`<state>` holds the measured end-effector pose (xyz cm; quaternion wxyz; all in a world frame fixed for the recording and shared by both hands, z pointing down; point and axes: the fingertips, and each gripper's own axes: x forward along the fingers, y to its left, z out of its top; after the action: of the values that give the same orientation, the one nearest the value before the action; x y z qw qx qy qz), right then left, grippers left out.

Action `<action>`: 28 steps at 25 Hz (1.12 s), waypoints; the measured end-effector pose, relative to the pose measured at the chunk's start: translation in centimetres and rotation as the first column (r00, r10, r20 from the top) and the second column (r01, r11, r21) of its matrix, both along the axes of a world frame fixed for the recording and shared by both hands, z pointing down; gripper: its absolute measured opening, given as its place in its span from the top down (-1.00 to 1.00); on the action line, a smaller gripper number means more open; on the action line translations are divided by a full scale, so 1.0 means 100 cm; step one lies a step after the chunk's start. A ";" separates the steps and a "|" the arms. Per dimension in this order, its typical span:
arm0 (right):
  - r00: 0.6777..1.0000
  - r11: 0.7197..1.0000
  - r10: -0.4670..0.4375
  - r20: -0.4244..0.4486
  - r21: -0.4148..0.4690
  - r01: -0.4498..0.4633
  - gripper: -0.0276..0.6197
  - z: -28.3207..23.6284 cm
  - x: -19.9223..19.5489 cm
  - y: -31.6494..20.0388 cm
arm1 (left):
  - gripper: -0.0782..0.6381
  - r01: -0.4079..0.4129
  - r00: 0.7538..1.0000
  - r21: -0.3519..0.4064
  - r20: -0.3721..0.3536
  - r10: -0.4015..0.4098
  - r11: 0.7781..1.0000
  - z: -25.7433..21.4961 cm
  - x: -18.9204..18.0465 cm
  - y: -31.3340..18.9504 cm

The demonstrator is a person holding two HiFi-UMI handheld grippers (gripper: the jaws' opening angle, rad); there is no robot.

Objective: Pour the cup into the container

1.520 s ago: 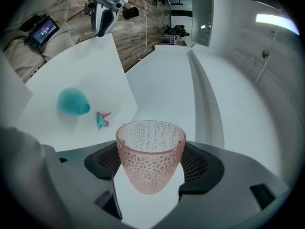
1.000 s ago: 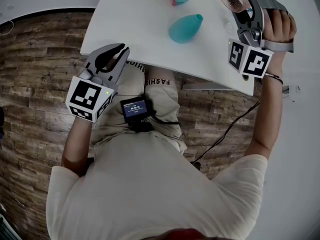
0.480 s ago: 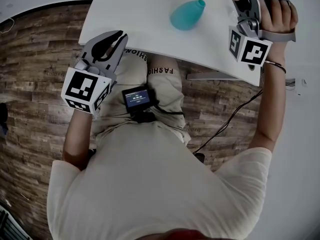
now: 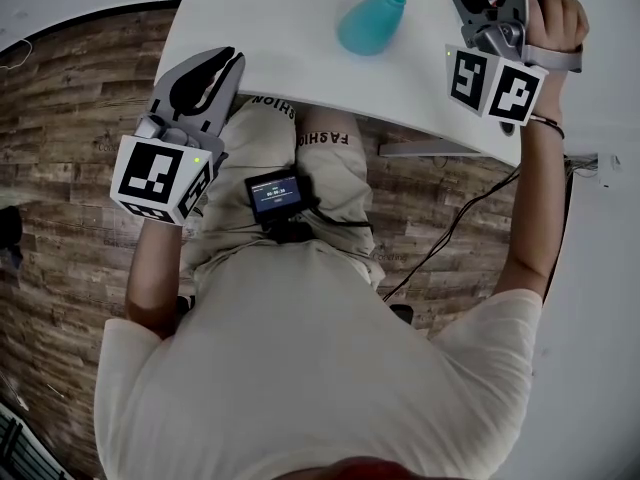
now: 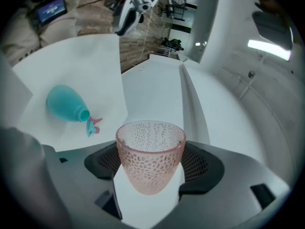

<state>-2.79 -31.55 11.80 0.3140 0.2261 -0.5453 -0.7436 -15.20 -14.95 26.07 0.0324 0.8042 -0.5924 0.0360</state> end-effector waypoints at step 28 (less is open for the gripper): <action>0.686 0.317 0.458 0.566 -0.825 0.469 -0.23 0.033 0.084 -0.024 | 0.74 0.120 0.991 0.058 -0.067 -0.116 0.991 -0.029 -0.038 -0.019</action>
<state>5.62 -33.96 15.10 0.1356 0.2691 -0.9460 -0.1197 -18.96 -16.84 23.12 0.0284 0.7691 -0.6385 -0.0096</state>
